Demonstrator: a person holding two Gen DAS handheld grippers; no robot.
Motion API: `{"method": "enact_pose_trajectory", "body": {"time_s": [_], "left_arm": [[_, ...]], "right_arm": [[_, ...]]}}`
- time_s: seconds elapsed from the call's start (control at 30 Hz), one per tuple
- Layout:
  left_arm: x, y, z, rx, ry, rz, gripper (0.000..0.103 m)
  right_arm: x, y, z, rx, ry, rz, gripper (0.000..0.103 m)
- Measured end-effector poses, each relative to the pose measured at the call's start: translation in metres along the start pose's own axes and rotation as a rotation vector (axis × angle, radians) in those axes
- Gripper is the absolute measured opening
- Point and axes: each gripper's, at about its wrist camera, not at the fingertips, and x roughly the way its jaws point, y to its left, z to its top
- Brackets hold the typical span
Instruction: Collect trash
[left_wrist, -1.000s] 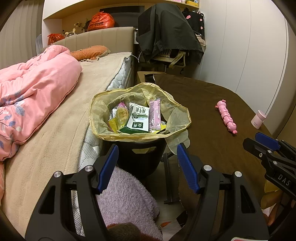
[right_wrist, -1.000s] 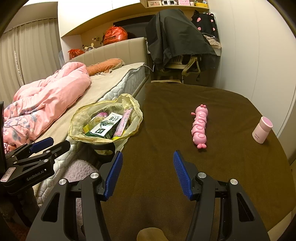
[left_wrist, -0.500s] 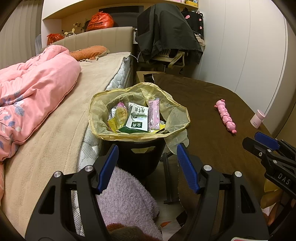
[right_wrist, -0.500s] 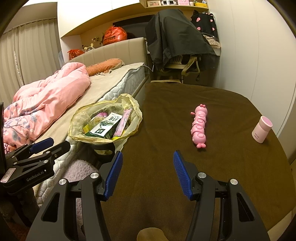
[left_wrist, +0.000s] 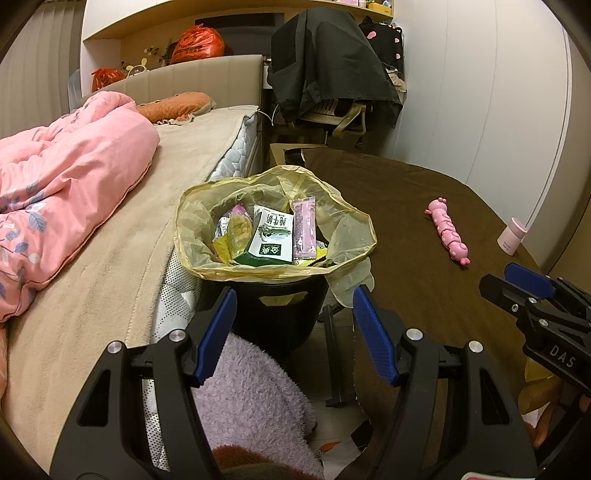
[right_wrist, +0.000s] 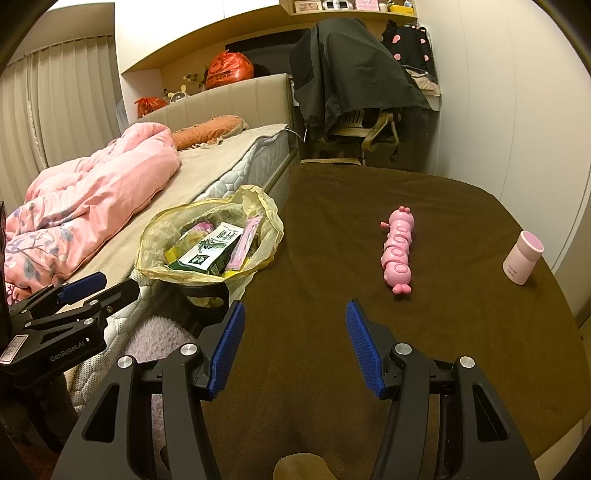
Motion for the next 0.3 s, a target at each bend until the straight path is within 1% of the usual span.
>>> {"method": "enact_pose_trajectory", "body": {"time_s": [0.1,0.13,0.17,0.3], "left_arm": [[0.002,0.005,0.002,-0.03,0.015,-0.014,0.063],[0.003,0.006,0.003,-0.032,0.021,-0.007,0.063],[0.005,0.007,0.005,-0.034,0.024,0.009,0.063],[0.004,0.012,0.01,-0.057,-0.009,0.084,0.063]], "right_arm": [[0.002,-0.001,0.0,0.0,-0.003,0.015,0.053],[0.002,-0.001,0.0,-0.002,-0.007,0.017,0.053],[0.003,-0.002,0.0,-0.001,-0.011,0.017,0.053],[0.011,-0.007,0.002,0.018,0.0,0.035,0.053]]}}
